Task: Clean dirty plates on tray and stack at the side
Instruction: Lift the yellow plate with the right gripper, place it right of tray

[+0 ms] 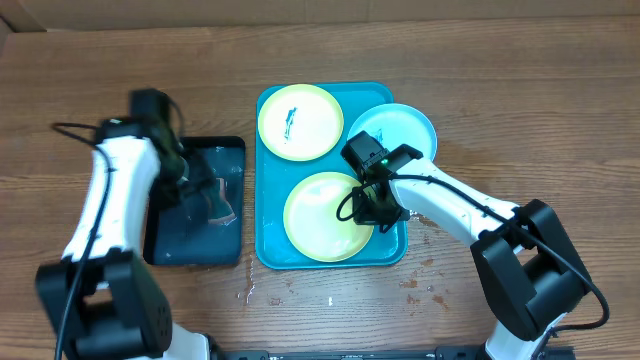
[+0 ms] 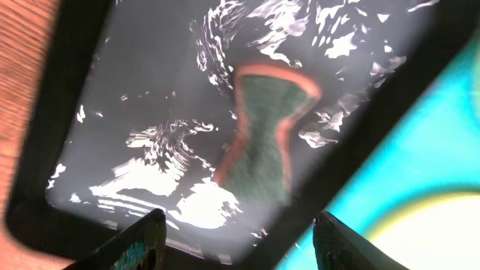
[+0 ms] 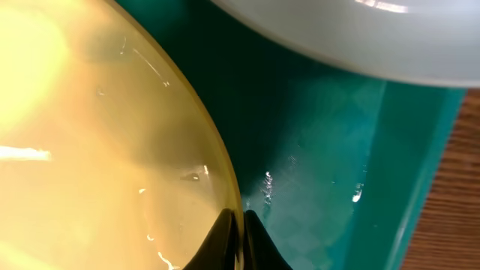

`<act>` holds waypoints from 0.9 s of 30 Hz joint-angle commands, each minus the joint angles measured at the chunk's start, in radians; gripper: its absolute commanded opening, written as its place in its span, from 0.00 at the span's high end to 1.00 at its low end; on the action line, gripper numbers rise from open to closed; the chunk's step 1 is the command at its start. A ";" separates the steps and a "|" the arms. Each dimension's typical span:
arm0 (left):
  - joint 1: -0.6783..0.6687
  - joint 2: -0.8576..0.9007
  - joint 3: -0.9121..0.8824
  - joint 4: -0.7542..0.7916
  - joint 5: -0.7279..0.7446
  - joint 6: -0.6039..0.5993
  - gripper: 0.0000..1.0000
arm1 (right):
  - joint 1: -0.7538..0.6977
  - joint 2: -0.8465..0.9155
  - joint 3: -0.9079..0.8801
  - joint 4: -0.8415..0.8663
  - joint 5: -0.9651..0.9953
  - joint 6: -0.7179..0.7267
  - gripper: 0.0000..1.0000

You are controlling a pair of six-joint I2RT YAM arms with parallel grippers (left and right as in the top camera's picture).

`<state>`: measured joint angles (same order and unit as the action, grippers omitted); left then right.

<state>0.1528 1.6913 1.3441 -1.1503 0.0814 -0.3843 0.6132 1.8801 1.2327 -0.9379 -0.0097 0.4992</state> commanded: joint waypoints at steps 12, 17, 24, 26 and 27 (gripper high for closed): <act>0.061 -0.388 0.446 -0.344 0.212 0.127 0.39 | 0.293 -0.067 0.422 0.221 0.255 -0.220 0.96; 0.061 -0.551 0.489 -0.325 0.200 0.127 0.00 | 0.324 0.003 0.422 0.372 0.282 -0.220 0.96; 0.061 -0.712 0.489 -0.296 0.196 0.127 0.00 | 0.378 0.087 0.423 0.512 0.393 -0.302 0.96; 0.061 -0.737 0.489 -0.296 0.196 0.127 0.00 | 0.406 0.083 0.427 0.527 0.477 -0.341 0.96; 0.061 -0.746 0.489 -0.296 0.196 0.127 0.00 | 0.424 0.080 0.432 0.531 0.518 -0.363 0.96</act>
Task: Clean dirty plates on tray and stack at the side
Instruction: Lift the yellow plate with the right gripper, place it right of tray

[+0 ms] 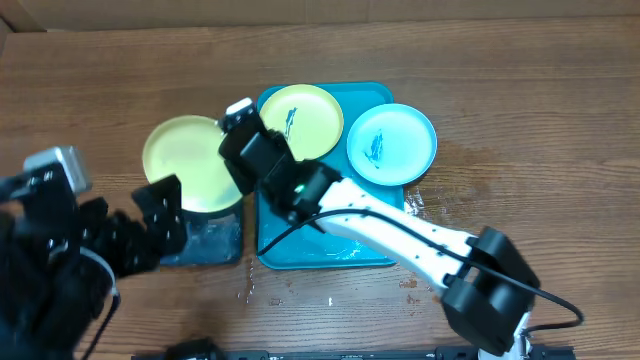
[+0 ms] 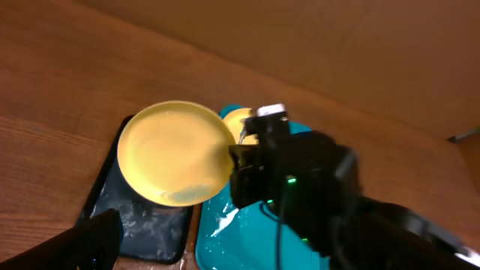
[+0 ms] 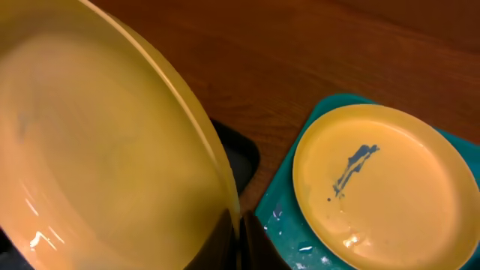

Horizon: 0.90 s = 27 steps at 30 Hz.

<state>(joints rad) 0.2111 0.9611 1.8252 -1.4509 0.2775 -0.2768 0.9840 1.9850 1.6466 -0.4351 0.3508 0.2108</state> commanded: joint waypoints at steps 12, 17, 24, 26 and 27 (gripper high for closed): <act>0.003 -0.020 0.008 0.004 0.000 0.019 0.00 | 0.284 -0.044 0.026 0.143 0.736 -0.333 0.96; 0.003 -0.020 0.008 0.004 0.000 0.019 0.00 | 0.334 -0.044 0.026 0.193 0.846 -0.415 0.96; 0.003 -0.020 0.008 0.004 0.000 0.019 0.00 | 0.367 -0.044 0.026 0.233 0.915 -0.495 0.96; 0.003 -0.020 0.008 0.004 0.000 0.019 0.00 | 0.371 -0.044 0.026 0.233 0.923 -0.504 0.96; 0.003 -0.020 0.008 0.004 0.000 0.019 0.00 | 0.371 -0.044 0.026 0.233 0.929 -0.504 0.96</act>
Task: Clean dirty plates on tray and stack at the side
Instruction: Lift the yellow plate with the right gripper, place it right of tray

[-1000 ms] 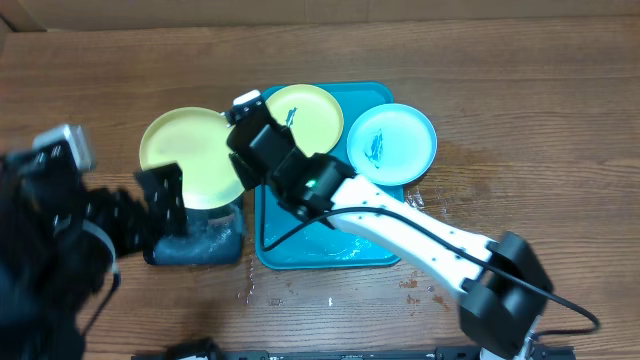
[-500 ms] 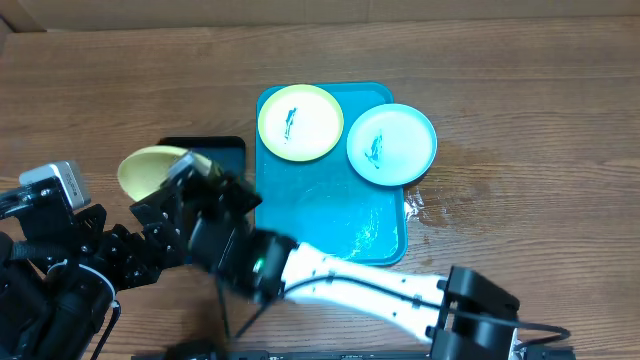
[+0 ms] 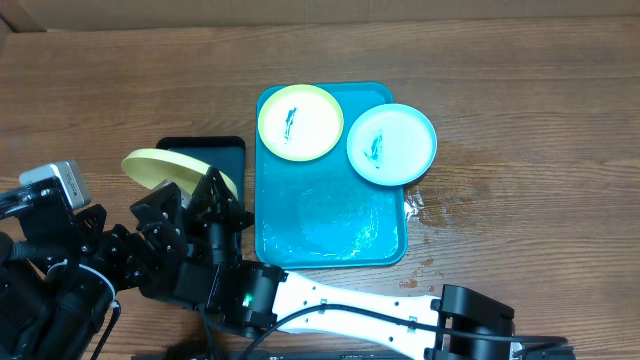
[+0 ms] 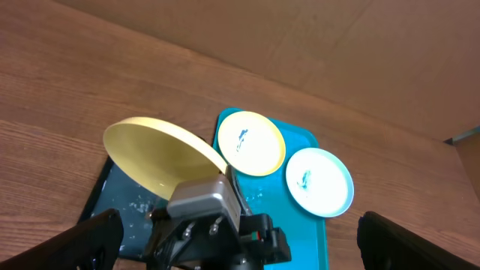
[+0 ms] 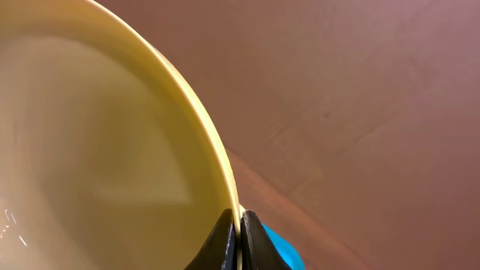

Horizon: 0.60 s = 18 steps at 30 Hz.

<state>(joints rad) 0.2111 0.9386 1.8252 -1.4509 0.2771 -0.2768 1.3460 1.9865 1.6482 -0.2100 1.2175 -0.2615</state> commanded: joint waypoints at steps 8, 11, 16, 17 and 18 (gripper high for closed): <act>0.003 0.003 0.008 0.004 0.001 0.019 0.00 | 0.011 -0.045 0.025 0.024 0.091 -0.032 0.96; 0.003 0.003 0.008 0.004 0.001 0.019 0.00 | 0.011 -0.045 0.025 0.024 0.091 -0.032 0.96; 0.003 0.003 0.008 0.004 0.001 0.019 0.00 | 0.011 -0.045 0.025 0.022 0.090 -0.032 0.96; 0.003 0.003 0.008 0.004 0.001 0.019 0.00 | 0.011 -0.045 0.025 0.022 0.090 -0.031 0.96; 0.003 0.003 0.008 0.004 0.001 0.019 0.00 | 0.011 -0.045 0.025 0.022 0.090 -0.032 0.96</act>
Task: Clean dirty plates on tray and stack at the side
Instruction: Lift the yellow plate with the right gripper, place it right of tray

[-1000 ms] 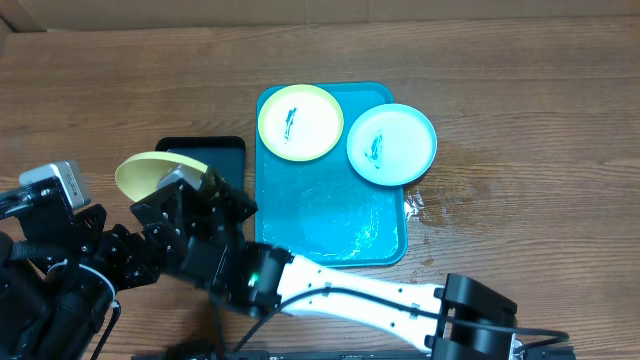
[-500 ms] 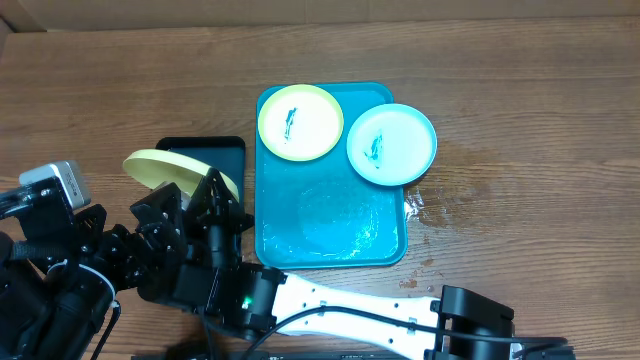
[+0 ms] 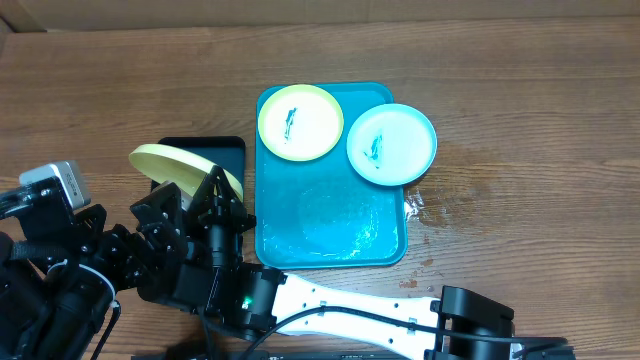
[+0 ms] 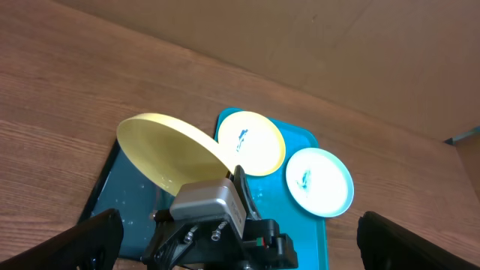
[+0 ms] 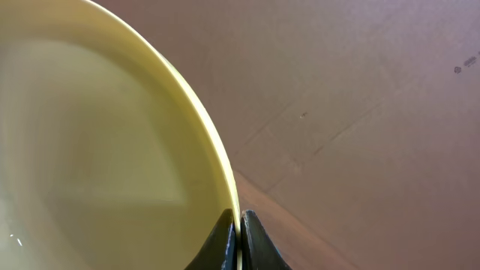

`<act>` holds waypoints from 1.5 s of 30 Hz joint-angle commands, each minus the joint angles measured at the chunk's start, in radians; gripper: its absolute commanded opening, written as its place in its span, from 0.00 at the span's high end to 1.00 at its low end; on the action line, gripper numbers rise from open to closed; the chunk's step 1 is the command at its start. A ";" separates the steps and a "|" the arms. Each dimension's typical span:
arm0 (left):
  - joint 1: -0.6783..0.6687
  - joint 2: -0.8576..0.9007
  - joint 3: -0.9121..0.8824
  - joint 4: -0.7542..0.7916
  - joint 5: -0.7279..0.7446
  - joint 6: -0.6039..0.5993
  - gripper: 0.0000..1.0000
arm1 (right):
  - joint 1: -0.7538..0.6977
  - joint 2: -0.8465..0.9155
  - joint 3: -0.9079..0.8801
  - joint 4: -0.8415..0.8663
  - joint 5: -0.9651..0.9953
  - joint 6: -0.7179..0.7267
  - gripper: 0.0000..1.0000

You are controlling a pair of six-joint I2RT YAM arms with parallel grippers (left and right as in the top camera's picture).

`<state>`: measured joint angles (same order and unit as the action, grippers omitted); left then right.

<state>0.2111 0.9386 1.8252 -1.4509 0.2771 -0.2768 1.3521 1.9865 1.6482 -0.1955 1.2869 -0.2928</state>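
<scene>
My right gripper is shut on the rim of a large yellow plate, which it holds tilted above the black basin. In the left wrist view the yellow plate hangs over the basin's near end, with the right wrist just below it. A small yellow plate and a light blue plate, each with a dark smear, lie at the far end of the teal tray. My left gripper is raised high and open, with nothing in it. The sponge is hidden.
Water drops lie on the wooden table right of the tray and at its front. The tray's bare floor is wet. Both arms bulk large at the lower left of the overhead view. A cardboard wall closes the far side.
The tilted yellow plate has shifted slightly to the right over the basin. The right gripper still holds its rim. The left arm has not moved.
At first my right gripper pinched the rim of the large yellow plate lying on the tray, and my left gripper hung open over a sponge in the basin. Then the plate was over the basin and the left arm raised. Since then it is held tilted there.
</scene>
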 commanded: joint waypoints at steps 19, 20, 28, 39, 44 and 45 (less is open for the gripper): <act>0.003 0.003 0.008 0.004 0.001 0.019 0.00 | -0.172 -0.100 0.025 -0.381 -0.284 0.602 0.96; 0.003 0.003 0.008 0.004 0.001 0.019 0.00 | -0.238 -0.121 0.026 -0.451 -0.441 0.681 0.96; 0.003 0.003 0.008 0.004 0.001 0.019 0.00 | -0.713 -0.278 0.027 -0.696 -1.331 0.769 0.96; 0.003 0.003 0.008 0.004 0.001 0.019 0.00 | -1.444 -0.341 -0.026 -1.025 -1.366 0.768 0.96; 0.003 0.003 0.008 0.004 0.001 0.019 0.00 | -1.651 -0.333 -0.228 -0.976 -1.373 0.769 0.96; 0.003 0.003 0.008 0.004 0.001 0.019 0.00 | -1.674 -0.333 -0.283 -0.953 -1.396 0.768 0.96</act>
<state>0.2111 0.9386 1.8256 -1.4509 0.2771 -0.2768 -0.2775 1.6466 1.4761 -1.1732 -0.0559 0.4709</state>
